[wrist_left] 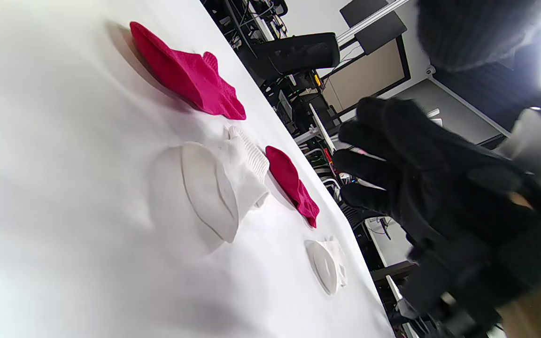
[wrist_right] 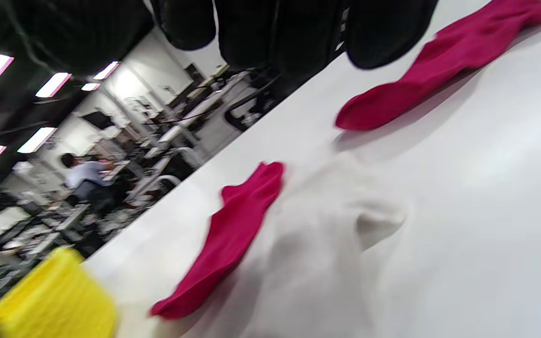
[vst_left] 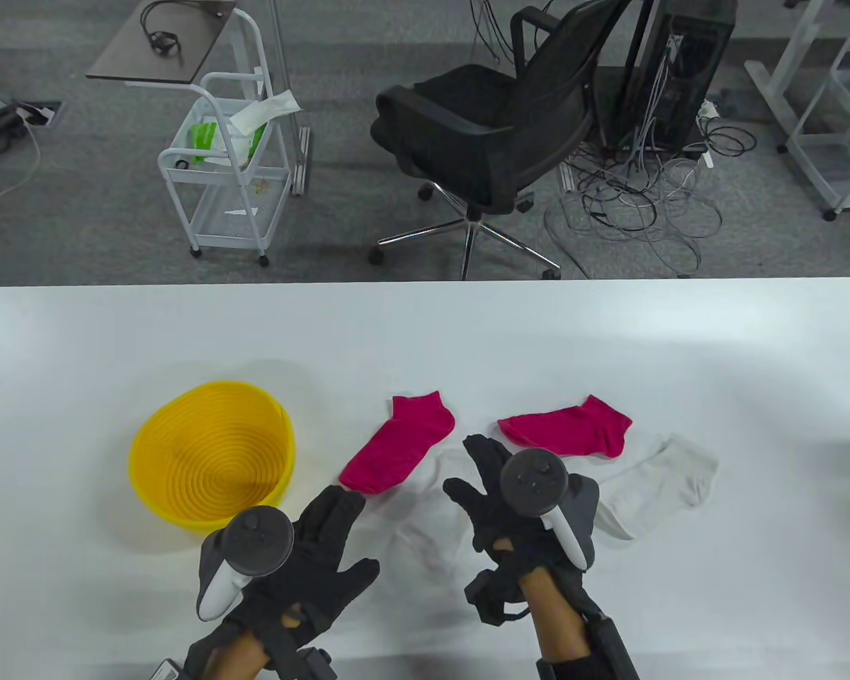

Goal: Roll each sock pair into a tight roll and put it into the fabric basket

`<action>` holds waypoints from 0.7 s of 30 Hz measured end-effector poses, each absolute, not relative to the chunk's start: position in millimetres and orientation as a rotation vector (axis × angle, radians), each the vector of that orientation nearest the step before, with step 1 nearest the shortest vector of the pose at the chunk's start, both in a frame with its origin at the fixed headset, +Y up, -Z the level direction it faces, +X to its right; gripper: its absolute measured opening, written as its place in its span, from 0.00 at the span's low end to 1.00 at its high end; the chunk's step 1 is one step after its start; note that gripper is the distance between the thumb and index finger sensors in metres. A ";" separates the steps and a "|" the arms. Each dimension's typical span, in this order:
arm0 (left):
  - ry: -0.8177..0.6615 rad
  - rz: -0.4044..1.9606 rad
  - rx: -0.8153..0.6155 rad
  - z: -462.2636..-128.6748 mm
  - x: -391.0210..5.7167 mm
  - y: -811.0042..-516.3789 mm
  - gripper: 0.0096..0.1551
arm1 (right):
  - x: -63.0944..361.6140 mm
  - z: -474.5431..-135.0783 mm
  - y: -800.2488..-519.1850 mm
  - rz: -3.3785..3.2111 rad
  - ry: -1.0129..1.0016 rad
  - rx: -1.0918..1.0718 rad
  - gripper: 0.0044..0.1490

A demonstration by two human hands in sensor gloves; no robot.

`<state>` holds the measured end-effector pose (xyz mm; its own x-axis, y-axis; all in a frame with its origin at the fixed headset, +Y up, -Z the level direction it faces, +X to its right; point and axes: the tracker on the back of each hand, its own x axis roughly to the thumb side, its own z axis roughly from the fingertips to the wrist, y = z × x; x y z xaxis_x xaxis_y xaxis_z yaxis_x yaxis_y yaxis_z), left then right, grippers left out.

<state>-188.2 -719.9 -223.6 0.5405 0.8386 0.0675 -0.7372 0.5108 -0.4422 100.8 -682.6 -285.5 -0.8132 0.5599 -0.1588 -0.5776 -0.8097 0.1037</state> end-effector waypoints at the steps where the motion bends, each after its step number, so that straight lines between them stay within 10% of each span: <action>1: -0.291 0.960 -0.387 -223.6 -188.3 -719.9 0.52 | 102.1 -290.3 -685.1 2.551 0.210 -0.200 0.45; 21: -0.301 0.940 -0.406 -222.8 -187.6 -720.5 0.51 | 85.3 -350.2 -761.0 2.966 0.332 -0.566 0.33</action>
